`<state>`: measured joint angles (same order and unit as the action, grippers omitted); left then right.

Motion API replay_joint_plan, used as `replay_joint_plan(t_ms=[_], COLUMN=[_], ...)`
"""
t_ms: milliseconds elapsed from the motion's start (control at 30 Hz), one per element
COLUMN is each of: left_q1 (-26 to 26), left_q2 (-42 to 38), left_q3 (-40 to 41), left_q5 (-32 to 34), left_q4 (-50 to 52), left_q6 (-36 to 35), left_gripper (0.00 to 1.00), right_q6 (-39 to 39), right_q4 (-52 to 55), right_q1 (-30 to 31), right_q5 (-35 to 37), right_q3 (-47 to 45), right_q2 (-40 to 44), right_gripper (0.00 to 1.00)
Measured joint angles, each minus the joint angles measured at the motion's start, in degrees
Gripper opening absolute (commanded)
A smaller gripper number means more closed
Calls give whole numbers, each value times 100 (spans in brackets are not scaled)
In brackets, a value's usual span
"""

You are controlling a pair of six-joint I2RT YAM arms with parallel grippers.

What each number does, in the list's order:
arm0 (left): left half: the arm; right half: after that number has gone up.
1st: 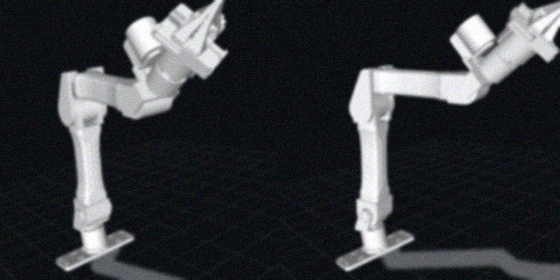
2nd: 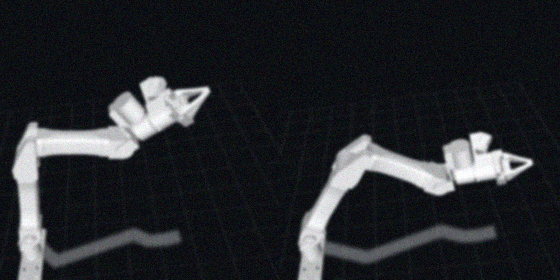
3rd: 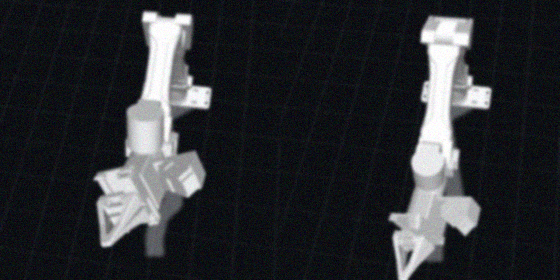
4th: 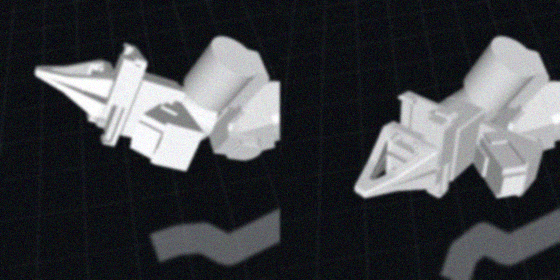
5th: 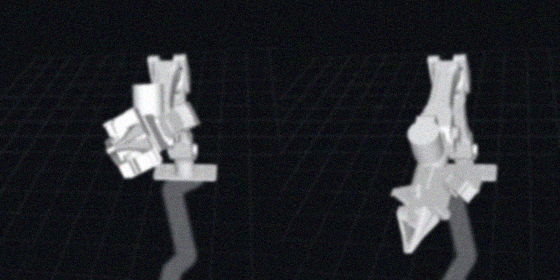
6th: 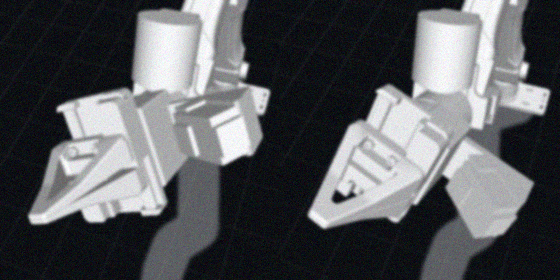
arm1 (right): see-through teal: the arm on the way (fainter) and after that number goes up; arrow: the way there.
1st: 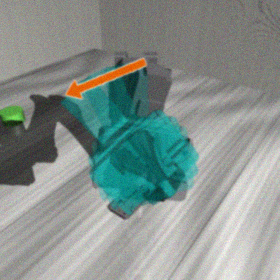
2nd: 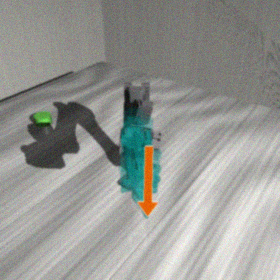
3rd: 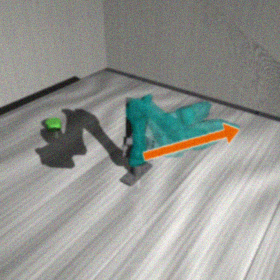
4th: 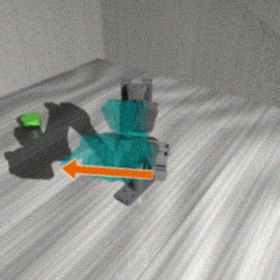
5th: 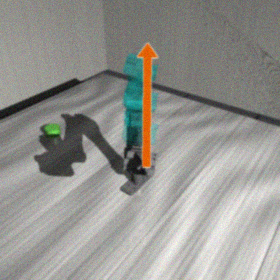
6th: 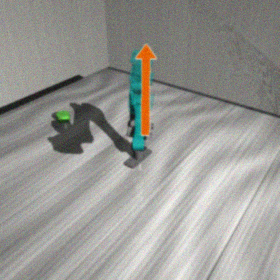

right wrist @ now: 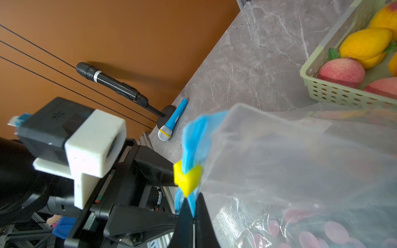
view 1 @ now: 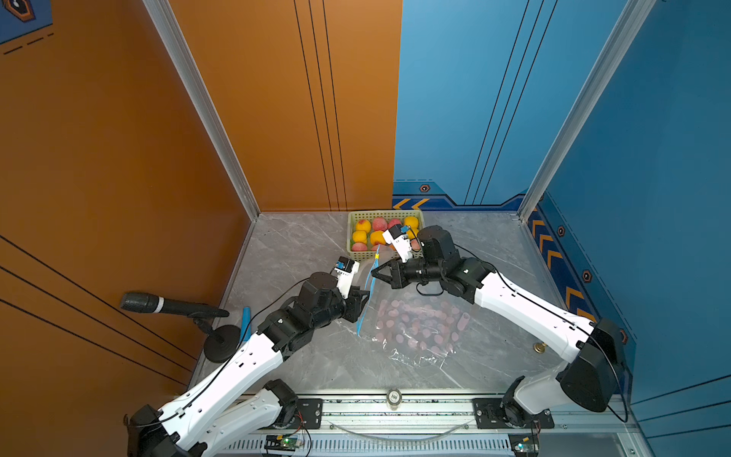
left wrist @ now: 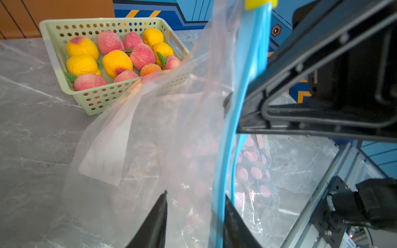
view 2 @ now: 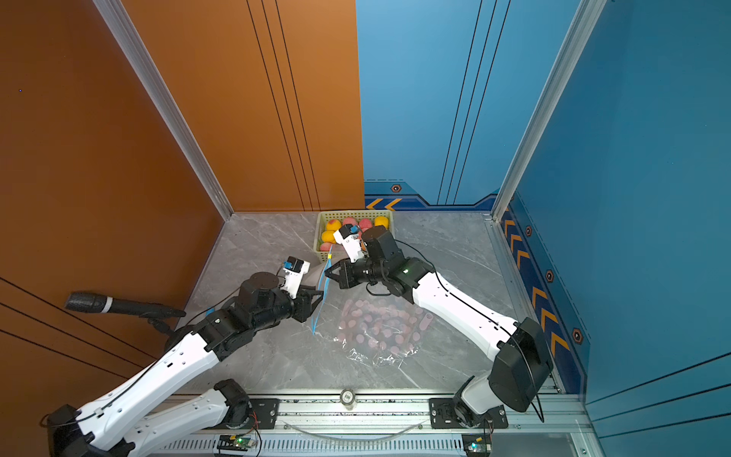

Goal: Place the peach in a zip-top bag and seal the zipper
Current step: Open the zipper of the food storage bag.

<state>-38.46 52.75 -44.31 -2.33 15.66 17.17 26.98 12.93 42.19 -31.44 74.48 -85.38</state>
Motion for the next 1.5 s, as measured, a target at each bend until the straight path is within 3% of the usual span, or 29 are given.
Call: replay_joint_plan(t_ms=[100, 300, 600, 633, 767, 1033, 1267, 1500], left_q1=[-70, -188, -190, -190, -188, 59, 417, 505], left_q2=[22, 70, -345, -378, -439, -343, -433, -426], left_q3=[0, 0, -245, -317, -717, -1554, -1777, -1808], left_q5=[297, 844, 1552, 1567, 1556, 1152, 529, -94], left_q4=[-37, -131, -79, -68, 166, 1156, 1716, 2083], left_q6=[-15, -162, -466, -509, -739, -1414, -1878, -2197], left_gripper=[28, 4, 0, 0, 0, 0, 0, 0], right_q6=[37, 94, -46, -111, -501, -1604, -2280, -2599], right_q4=[-59, -103, 341, 472, 1305, 2544, 2828, 2872], right_q1=[22, 50, 168, 208, 535, 1051, 929, 841], right_q5=[17, 70, 470, 531, 925, 1694, 2024, 2081], right_q3=[-20, -133, -184, -157, 243, 1519, 1996, 2232], right_q2=[0, 13, 83, 83, 83, 358, 1084, 922], right_gripper=[0, 0, 0, 3, 32, 59, 61, 61])
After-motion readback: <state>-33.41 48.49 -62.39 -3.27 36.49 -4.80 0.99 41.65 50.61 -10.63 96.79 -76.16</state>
